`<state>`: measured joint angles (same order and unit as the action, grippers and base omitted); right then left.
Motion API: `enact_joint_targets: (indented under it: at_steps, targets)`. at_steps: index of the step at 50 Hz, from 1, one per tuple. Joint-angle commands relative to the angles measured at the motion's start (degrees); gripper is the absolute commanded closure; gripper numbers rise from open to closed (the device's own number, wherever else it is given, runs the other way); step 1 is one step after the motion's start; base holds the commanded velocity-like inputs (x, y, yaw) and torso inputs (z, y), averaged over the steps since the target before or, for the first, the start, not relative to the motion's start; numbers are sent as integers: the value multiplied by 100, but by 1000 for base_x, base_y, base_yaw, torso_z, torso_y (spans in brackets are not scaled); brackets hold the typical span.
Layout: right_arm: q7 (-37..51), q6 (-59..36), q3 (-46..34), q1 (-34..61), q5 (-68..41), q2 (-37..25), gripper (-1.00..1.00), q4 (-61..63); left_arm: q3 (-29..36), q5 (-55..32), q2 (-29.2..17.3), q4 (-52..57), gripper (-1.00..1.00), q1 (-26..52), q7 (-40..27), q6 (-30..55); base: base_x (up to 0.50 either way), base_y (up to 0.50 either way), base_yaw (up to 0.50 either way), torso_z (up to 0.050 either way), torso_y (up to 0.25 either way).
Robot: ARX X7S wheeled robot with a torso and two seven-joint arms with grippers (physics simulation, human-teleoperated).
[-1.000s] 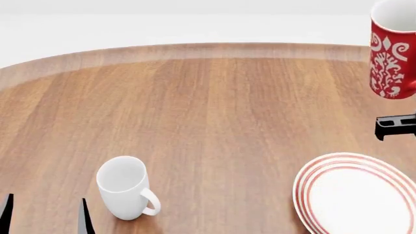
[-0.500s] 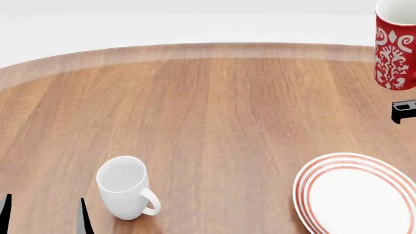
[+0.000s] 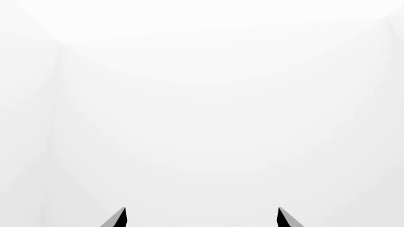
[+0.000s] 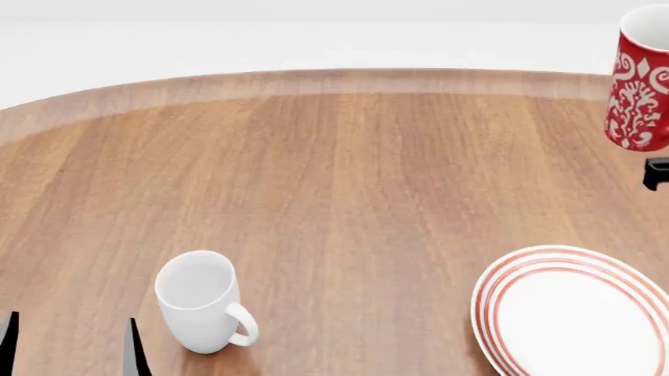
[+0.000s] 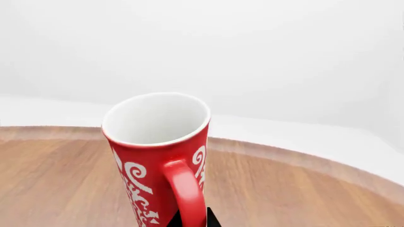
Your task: Pick up the red mug and put it on the plate
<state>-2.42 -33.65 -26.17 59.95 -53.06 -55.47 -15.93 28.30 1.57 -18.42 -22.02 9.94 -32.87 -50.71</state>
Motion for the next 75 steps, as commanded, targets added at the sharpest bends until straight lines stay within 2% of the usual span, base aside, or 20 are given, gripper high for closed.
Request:
enact_joint_targets:
  at_steps: [1, 16, 30, 75]
  targets:
    - [-336, 305, -40, 311, 309, 373, 100, -783, 13, 8, -8, 0, -100, 5, -11, 1, 0, 0, 0, 0, 0]
    - [-714, 458, -406, 566, 742, 713, 100, -1332, 29, 16, -19, 7, -100, 8, -27, 14, 0, 0, 0, 0, 1]
    - [-808, 579, -574, 389, 930, 735, 100, -1461, 41, 41, -29, 6, -100, 15, -47, 12, 0, 0, 0, 0, 0]
    - [-967, 1470, -151, -432, 635, 957, 100, -2006, 97, 63, -61, -1, -100, 37, -83, 0, 0, 0, 0, 0, 0]
